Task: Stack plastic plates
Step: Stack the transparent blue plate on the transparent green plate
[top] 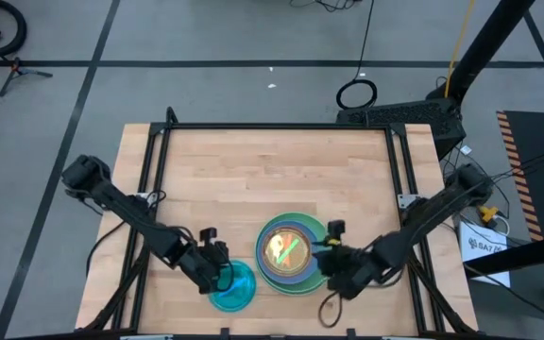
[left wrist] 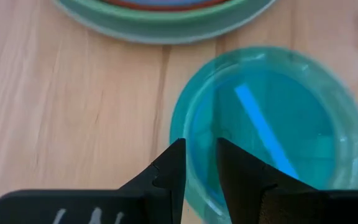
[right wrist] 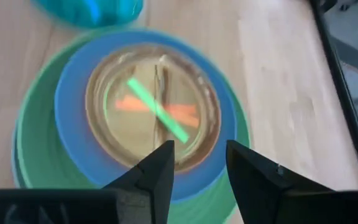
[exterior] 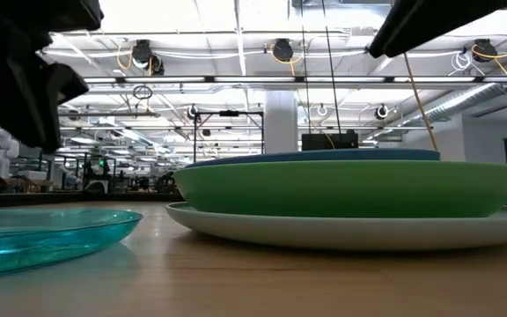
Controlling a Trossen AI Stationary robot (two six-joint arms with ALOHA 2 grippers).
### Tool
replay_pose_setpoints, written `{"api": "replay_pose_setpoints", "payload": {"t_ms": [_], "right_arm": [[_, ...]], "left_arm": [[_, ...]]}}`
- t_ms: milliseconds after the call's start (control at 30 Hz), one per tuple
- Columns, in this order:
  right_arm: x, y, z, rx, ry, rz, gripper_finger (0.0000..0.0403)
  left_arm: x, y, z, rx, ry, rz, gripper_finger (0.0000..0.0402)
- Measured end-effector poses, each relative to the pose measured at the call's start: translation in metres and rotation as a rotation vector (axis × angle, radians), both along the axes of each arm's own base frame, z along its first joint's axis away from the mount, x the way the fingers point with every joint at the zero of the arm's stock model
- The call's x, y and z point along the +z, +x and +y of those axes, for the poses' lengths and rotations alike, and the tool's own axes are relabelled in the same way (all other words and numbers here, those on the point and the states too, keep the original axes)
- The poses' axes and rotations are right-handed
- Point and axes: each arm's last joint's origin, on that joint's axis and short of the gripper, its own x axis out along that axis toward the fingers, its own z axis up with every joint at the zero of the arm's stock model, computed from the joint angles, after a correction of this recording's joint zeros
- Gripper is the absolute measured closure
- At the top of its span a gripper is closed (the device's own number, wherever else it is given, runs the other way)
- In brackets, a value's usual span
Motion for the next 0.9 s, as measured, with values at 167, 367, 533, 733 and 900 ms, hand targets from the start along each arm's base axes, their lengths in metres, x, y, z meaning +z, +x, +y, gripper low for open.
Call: {"api": "replay_pose_setpoints", "payload": {"t_ms": [167, 367, 533, 733, 900], "right_arm": [[-0.012, -0.016, -0.024, 0.006, 0.073, -0.200, 0.0266], [-0.020, -0.024, -0.045, 0.022, 0.101, -0.366, 0.0266], [-0.018, -0.022, -0.055, 0.017, 0.080, -0.390, 0.0266], [-0.018, -0.021, -0.056, 0.010, 0.090, -0.392, 0.0266], [-0.018, -0.021, -0.056, 0.002, 0.103, -0.395, 0.0266]], "left_arm": [[-0.008, 0.001, 0.000, 0.019, 0.013, 0.036, 0.0306], [-0.012, 0.000, 0.003, 0.061, 0.014, 0.070, 0.0306], [-0.012, 0.000, 0.005, 0.090, 0.017, 0.075, 0.0306], [-0.029, 0.006, 0.002, 0.100, 0.039, 0.109, 0.0306], [-0.037, 0.008, 0.000, 0.107, 0.042, 0.125, 0.0306]]}}
